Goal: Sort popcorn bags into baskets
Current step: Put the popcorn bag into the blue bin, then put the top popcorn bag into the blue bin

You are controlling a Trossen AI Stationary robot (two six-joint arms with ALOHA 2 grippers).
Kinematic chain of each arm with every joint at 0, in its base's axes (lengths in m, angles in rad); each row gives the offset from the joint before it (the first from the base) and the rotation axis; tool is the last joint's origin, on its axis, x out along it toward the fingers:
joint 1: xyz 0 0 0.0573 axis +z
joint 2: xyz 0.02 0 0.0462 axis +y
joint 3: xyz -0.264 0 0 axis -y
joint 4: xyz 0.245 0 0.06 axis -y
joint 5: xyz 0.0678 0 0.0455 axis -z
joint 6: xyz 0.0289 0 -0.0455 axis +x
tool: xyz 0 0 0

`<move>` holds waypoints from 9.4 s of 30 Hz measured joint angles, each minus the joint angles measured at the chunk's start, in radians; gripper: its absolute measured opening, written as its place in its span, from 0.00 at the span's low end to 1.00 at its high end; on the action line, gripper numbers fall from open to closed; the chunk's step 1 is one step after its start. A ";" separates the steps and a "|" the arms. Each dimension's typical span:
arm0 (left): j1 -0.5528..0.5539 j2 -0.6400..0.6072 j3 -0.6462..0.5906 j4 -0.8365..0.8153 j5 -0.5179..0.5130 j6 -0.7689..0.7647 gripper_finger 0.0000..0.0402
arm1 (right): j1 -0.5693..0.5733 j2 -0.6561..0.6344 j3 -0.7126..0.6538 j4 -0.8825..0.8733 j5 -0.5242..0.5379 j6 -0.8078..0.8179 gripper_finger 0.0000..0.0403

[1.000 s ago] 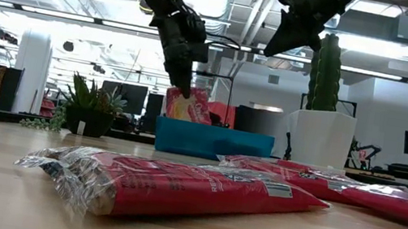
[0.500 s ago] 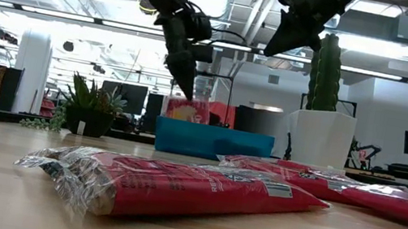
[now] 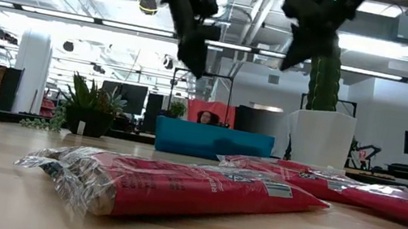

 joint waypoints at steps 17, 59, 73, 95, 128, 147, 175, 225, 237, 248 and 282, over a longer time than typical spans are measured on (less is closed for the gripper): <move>-0.337 -0.354 -0.227 -0.162 0.321 -0.467 0.49 | 0.165 0.001 -0.477 0.115 0.022 0.496 0.06; -0.679 -0.274 -1.419 1.524 -0.422 -1.876 0.49 | 0.134 0.365 -0.346 0.690 -0.123 0.271 0.06; -0.678 -0.273 -1.419 1.526 -0.429 -1.930 0.40 | 0.125 0.365 -0.346 0.834 -0.177 0.212 0.05; -0.658 -0.365 -1.362 1.599 -0.247 -1.823 0.02 | 0.036 -0.103 -0.345 0.302 0.017 0.073 0.05; -0.054 -0.101 -0.517 0.908 0.033 -0.856 0.02 | -0.024 -0.324 -0.345 0.105 0.179 0.194 0.07; -0.058 0.008 -0.517 0.926 0.020 -0.918 0.21 | -0.024 -0.324 -0.345 0.065 0.179 0.193 0.07; -0.134 0.001 -0.054 0.189 0.122 -0.551 0.57 | -0.023 -0.322 -0.345 0.074 0.184 0.186 0.04; -0.344 -0.519 -0.060 0.007 -0.308 -0.584 0.28 | -0.272 0.520 0.075 0.361 0.103 -0.318 0.04; -0.415 -0.536 -0.209 -0.053 -0.194 -0.698 0.28 | -0.203 0.202 0.076 0.121 0.097 -0.207 0.08; -0.701 -0.610 -0.891 0.513 -0.176 -0.987 0.33 | -0.113 -0.157 0.042 -0.173 0.042 0.022 0.05; -0.824 -0.207 -1.272 1.515 -0.303 -1.699 0.57 | 0.496 0.045 -0.476 0.106 0.076 0.946 0.06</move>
